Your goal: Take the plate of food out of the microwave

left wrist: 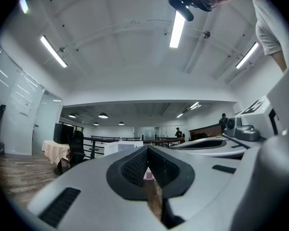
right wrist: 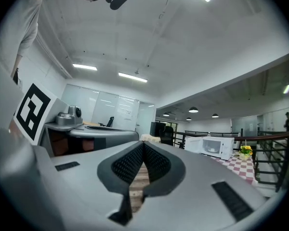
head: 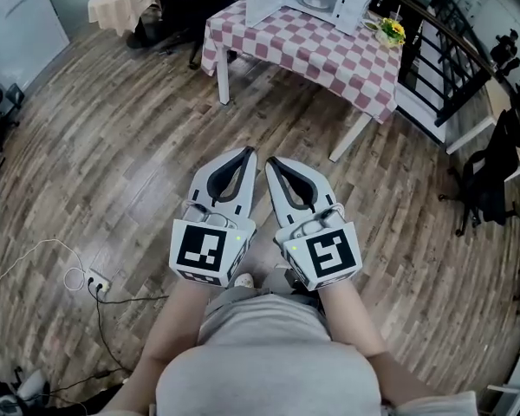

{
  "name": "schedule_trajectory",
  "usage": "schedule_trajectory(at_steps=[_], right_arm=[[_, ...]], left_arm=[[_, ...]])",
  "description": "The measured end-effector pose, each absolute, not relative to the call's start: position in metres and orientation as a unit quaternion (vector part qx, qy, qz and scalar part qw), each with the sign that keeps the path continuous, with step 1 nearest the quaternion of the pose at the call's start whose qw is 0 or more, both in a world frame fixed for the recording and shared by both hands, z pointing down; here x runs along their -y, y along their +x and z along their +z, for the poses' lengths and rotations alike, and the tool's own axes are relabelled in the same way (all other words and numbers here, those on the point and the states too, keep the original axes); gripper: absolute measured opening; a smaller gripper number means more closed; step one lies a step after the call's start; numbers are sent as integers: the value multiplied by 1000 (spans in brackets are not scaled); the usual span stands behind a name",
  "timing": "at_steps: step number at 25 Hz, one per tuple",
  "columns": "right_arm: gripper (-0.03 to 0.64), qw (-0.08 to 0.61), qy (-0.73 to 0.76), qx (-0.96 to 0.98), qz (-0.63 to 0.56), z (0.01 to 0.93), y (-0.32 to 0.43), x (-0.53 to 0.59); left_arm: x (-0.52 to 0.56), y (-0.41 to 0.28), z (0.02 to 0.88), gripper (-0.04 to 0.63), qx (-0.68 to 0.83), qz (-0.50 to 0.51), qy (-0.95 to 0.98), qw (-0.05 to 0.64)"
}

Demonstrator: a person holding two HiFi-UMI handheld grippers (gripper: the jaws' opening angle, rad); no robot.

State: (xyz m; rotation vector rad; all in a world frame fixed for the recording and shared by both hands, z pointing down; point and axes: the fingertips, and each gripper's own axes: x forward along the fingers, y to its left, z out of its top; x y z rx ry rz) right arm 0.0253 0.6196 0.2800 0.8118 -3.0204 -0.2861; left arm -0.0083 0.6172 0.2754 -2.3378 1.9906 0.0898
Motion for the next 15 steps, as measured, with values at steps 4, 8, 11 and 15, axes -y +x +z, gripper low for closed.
schedule_trajectory(at_steps=[4,8,11,15], right_arm=[[25,4,274,959,-74,286,29,-613],[25,3,281,957,-66,290,30,-606],[25,5,284,957,-64,296,32,-596],[25,1,288,956,-62,301,36,-572]], left_arm=[[-613,-10,279,2,-638,21,-769,32],[-604,-10,285,2,-636,11,-771,26],[-593,-9,289,2,-634,9,-773,22],[-569,-2,293,2,-628,7,-778,22]])
